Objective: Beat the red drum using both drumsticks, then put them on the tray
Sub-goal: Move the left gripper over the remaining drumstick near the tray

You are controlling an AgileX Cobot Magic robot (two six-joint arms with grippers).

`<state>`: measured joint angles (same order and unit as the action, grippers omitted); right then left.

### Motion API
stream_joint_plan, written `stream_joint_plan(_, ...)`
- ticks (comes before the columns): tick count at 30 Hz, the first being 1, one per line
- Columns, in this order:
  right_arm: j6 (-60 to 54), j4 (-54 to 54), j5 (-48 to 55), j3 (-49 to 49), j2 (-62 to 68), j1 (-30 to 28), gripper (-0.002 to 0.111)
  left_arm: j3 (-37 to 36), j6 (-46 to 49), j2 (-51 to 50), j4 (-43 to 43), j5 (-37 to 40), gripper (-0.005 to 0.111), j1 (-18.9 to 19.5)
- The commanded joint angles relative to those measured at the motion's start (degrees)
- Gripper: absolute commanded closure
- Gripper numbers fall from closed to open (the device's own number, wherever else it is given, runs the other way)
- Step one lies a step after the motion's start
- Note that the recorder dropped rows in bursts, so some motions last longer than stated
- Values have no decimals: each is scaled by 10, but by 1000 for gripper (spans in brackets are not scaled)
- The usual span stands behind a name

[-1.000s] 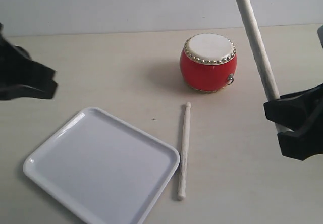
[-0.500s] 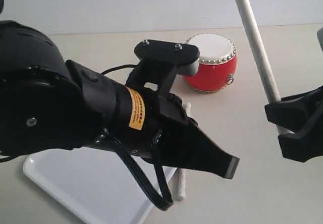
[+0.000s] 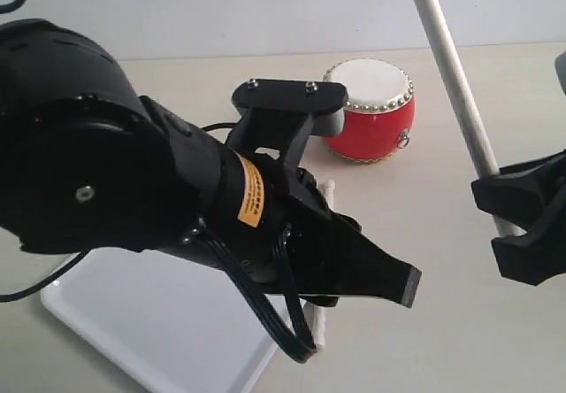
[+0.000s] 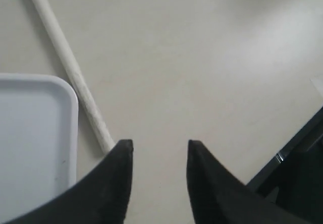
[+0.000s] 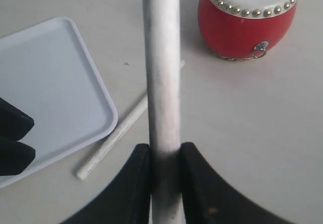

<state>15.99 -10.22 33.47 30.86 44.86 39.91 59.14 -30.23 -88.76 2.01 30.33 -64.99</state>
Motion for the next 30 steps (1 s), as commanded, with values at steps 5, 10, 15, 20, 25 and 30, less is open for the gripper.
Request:
stream_joint_plan(5,66,-77,10,4,-28,1,108,22,-16,-18,6,-10,61,-2)
stream_joint_plan(10,91,-96,43,4,-72,1,108,23,-26,-19,21,-4,61,-2)
stream_joint_plan(15,99,-97,44,4,-93,1,108,40,-102,-50,-30,18,61,-1)
stream_joint_plan(20,99,-97,42,4,-93,1,108,93,-103,-116,-34,126,61,-2)
stream_joint_plan(25,99,-97,42,4,-93,1,108,136,-106,-159,-20,185,61,-2)
stream_joint_plan(30,98,-95,42,4,-93,1,108,137,-140,-173,-12,191,61,-2)
